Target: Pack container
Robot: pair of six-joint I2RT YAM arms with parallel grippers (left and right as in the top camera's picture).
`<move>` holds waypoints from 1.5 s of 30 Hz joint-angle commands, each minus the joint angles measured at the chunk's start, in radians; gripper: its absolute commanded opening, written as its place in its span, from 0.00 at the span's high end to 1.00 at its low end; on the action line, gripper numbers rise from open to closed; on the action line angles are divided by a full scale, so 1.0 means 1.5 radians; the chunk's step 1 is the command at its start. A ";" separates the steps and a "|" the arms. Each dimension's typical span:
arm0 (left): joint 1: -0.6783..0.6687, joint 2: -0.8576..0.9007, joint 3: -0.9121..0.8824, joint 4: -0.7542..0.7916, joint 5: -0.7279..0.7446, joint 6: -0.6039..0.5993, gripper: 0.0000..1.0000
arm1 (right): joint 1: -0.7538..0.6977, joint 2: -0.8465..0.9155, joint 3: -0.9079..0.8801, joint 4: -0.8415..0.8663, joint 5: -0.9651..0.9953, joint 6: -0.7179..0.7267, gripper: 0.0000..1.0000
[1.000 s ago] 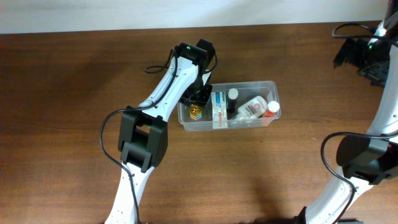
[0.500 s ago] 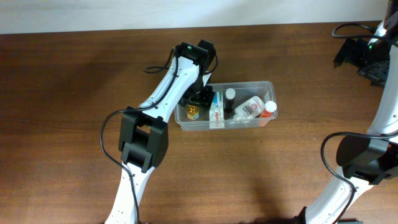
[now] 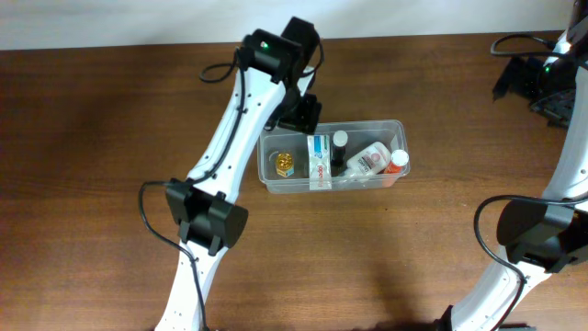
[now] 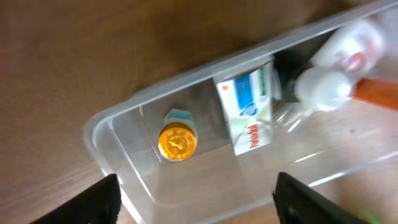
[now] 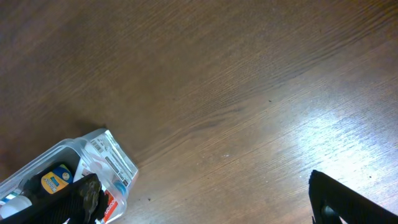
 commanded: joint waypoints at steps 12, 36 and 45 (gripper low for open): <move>0.033 -0.258 -0.013 -0.004 0.000 0.060 0.01 | -0.004 -0.014 -0.001 -0.003 0.001 0.006 0.02; 0.032 -0.951 -0.856 0.329 -0.069 -0.047 0.01 | -0.004 -0.014 -0.001 -0.003 0.001 0.006 0.02; 0.032 -1.010 -1.111 0.448 -0.071 -0.047 0.01 | -0.004 -0.014 -0.001 -0.003 0.001 0.006 0.02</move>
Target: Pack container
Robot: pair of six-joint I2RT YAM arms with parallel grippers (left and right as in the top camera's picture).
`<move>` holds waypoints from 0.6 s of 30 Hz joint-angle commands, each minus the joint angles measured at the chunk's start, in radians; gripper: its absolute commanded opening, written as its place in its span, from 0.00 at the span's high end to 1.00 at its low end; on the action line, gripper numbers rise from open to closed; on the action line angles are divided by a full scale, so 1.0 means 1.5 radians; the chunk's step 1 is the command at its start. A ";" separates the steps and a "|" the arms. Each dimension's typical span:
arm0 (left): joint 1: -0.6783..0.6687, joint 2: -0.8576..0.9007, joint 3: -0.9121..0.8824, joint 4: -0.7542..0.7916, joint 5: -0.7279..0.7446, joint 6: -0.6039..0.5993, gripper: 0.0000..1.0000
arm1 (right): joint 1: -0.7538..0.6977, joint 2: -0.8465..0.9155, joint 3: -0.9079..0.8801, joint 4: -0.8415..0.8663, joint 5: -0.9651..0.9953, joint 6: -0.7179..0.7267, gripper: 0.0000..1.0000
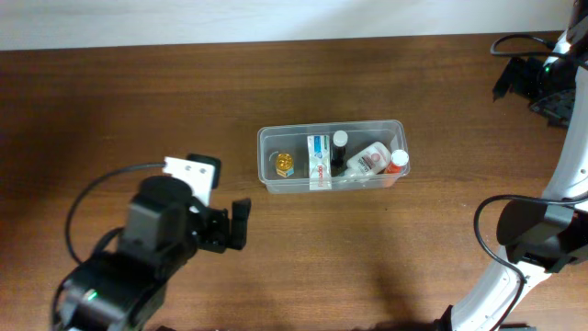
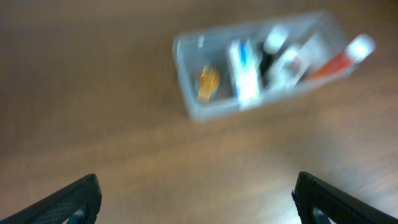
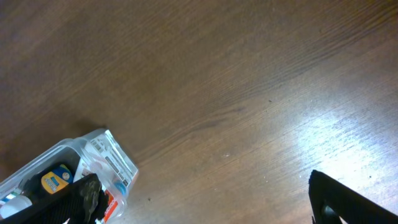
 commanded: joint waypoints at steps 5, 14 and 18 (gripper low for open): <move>0.001 0.056 -0.077 -0.051 -0.022 -0.006 0.01 | -0.004 -0.014 -0.001 -0.003 0.001 0.006 0.02; 0.001 0.121 -0.077 0.010 -0.035 0.035 0.01 | -0.004 -0.014 -0.001 -0.003 0.001 0.006 0.02; -0.001 0.139 -0.078 0.088 -0.010 0.110 0.01 | -0.004 -0.014 -0.001 -0.003 0.001 0.006 0.02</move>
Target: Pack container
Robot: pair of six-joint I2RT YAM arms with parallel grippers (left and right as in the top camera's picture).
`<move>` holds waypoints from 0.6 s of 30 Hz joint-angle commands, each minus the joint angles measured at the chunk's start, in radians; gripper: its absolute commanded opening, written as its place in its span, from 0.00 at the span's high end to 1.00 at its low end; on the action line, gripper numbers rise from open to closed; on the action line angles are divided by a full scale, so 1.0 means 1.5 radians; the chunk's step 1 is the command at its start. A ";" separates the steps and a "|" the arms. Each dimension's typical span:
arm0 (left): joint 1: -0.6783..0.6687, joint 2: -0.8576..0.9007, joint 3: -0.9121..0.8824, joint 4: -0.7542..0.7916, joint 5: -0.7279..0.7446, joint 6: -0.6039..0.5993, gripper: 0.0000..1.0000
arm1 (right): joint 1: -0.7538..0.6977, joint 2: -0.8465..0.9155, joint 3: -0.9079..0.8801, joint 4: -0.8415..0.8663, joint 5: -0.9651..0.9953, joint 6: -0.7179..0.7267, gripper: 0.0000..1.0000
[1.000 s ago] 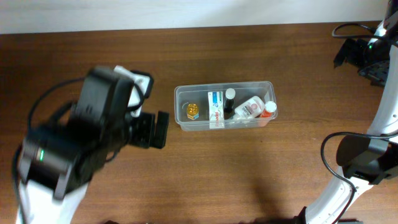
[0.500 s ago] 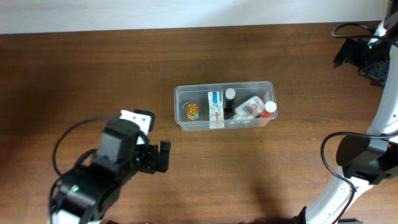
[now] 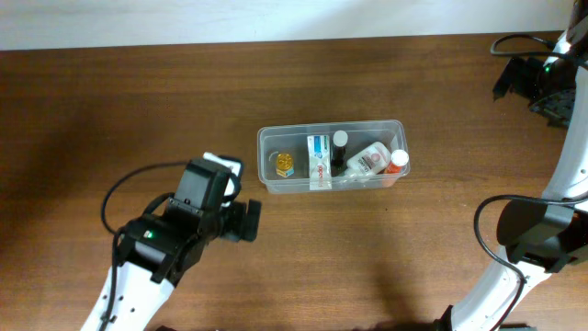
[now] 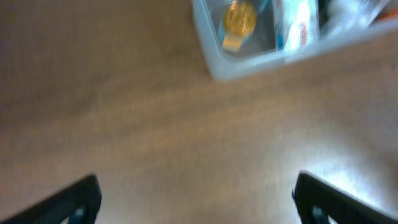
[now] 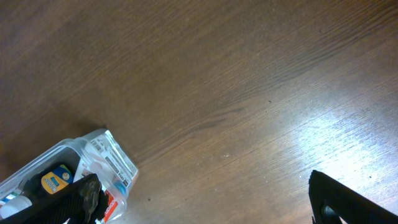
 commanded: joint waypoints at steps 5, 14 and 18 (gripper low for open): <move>-0.001 0.012 -0.018 0.053 0.043 0.122 0.01 | -0.004 -0.014 -0.001 -0.003 0.001 0.006 0.02; 0.000 -0.116 -0.297 0.330 0.038 0.133 0.01 | -0.004 -0.014 -0.001 -0.003 0.001 0.006 0.02; 0.007 -0.188 -0.457 0.557 0.040 0.135 0.01 | -0.004 -0.014 -0.001 -0.003 0.001 0.006 0.02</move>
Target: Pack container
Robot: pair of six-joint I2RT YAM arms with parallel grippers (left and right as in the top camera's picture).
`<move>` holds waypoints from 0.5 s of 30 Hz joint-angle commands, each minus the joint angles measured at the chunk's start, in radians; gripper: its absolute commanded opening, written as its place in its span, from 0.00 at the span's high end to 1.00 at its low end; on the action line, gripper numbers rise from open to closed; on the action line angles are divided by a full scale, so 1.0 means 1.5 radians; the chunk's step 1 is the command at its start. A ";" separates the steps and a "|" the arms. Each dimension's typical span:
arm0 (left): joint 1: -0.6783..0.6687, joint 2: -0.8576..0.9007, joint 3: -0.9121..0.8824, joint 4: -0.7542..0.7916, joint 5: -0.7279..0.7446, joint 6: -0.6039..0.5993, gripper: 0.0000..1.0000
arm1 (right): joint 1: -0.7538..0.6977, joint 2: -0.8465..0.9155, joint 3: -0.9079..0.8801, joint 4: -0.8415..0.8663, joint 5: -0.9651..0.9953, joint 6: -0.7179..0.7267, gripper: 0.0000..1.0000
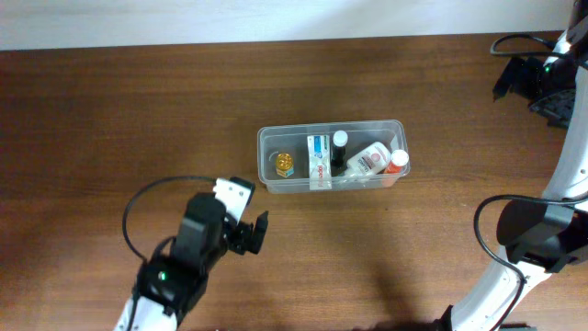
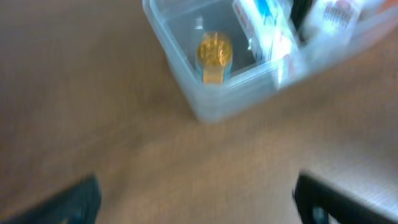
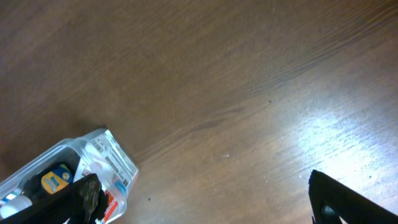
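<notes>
The clear plastic container stands mid-table. It holds a gold-lidded jar, a blue-and-white box, a dark bottle with a white cap, a white bottle and an orange tube. My left gripper is open and empty, front-left of the container and apart from it. The blurred left wrist view shows the container's wall and the jar ahead of the left gripper. My right gripper is open and empty at the far right corner, with the container beyond its left finger.
A black cable loops at the far right corner by the right arm. The left arm's cable arcs over the table at the front left. The table's far edge meets a white wall.
My left arm has dropped further toward the front edge and its gripper sits slightly right of where it was. The container looks larger in the left wrist view. The right arm is unchanged.
At first my left gripper hung open right over the container's left end, above the gold-lidded jar. Then it was drawn back to the front left of the table, open and empty. It has stayed there, shifting a little. The container's contents and the right arm are unchanged.
</notes>
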 commanded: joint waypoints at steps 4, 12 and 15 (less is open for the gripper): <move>0.034 -0.140 -0.234 0.254 0.036 0.015 0.01 | -0.004 -0.014 -0.001 -0.003 0.001 0.006 0.02; 0.103 -0.281 -0.312 0.237 0.114 0.015 0.01 | -0.004 -0.014 -0.001 -0.003 0.001 0.006 0.02; 0.127 -0.305 -0.312 0.220 0.125 0.015 0.01 | -0.004 -0.014 -0.001 -0.003 0.001 0.006 0.02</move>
